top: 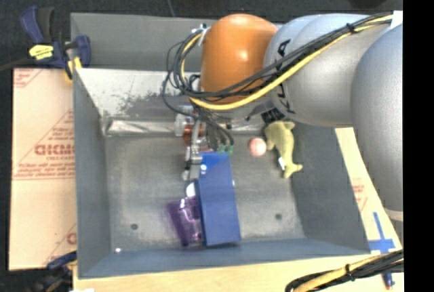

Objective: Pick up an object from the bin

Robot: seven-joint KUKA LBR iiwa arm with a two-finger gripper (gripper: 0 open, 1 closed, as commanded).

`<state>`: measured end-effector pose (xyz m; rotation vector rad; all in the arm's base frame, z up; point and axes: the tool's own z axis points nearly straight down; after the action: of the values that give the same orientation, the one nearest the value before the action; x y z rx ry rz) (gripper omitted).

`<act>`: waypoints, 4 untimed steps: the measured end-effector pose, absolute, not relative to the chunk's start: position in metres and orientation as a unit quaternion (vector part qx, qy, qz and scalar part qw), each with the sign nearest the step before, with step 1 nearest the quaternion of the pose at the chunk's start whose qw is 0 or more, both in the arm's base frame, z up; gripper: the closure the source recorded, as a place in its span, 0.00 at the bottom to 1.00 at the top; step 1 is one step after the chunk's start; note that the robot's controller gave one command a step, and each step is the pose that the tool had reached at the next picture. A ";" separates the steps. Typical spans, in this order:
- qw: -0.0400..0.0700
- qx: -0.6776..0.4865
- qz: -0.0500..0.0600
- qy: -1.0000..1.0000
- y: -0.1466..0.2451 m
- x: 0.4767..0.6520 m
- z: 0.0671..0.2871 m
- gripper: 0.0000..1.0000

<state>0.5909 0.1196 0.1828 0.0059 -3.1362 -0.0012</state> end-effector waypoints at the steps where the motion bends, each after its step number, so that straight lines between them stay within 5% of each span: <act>1: -0.002 0.001 -0.001 -1.000 0.119 0.593 0.188 0.00; 2: -0.001 -0.035 -0.001 -0.999 0.085 0.596 0.174 0.00; 3: -0.004 -0.058 -0.002 -0.998 0.067 0.568 0.111 0.00; 4: -0.020 0.008 -0.002 -1.000 0.045 0.545 0.100 0.00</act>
Offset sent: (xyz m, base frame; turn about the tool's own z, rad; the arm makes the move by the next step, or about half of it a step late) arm 0.0060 -0.0597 -0.0196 0.1306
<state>0.5445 0.0451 0.1003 0.0263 -3.1807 -0.0075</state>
